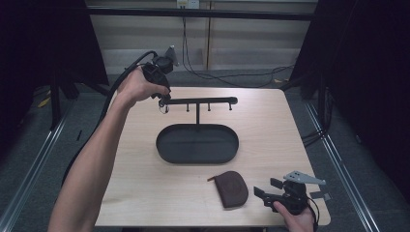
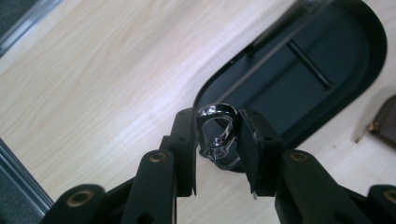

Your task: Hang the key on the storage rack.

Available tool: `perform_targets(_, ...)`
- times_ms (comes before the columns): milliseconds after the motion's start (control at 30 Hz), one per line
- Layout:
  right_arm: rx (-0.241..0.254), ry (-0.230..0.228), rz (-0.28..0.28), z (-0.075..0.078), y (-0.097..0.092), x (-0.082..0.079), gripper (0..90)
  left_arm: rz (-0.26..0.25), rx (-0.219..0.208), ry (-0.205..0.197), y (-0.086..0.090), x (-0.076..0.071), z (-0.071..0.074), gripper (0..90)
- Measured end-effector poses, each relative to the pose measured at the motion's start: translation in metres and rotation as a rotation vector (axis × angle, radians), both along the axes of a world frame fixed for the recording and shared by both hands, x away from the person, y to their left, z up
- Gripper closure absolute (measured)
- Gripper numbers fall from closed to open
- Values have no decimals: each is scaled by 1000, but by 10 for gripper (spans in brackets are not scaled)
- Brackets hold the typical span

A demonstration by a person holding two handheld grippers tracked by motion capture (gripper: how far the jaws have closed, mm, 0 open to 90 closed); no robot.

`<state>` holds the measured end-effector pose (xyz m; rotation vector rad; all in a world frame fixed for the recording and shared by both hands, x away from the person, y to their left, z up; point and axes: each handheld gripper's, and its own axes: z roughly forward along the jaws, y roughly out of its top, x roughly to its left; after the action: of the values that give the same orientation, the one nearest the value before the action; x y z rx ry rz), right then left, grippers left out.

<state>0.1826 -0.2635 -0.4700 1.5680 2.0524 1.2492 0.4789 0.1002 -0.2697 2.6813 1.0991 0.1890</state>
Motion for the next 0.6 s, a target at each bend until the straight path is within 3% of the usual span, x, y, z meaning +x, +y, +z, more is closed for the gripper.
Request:
perform_targets(200, 0, 0, -3, 0, 0, 0, 205, 0, -18, 4, 5, -1, -6, 681)
perform_targets(433, -1, 2, -2, 0, 0, 0, 205, 9, -42, 8, 8, -4, -1, 680)
perform_targets(600, -3, 0, -2, 0, 0, 0, 205, 8, -29, 7, 8, -5, -1, 679)
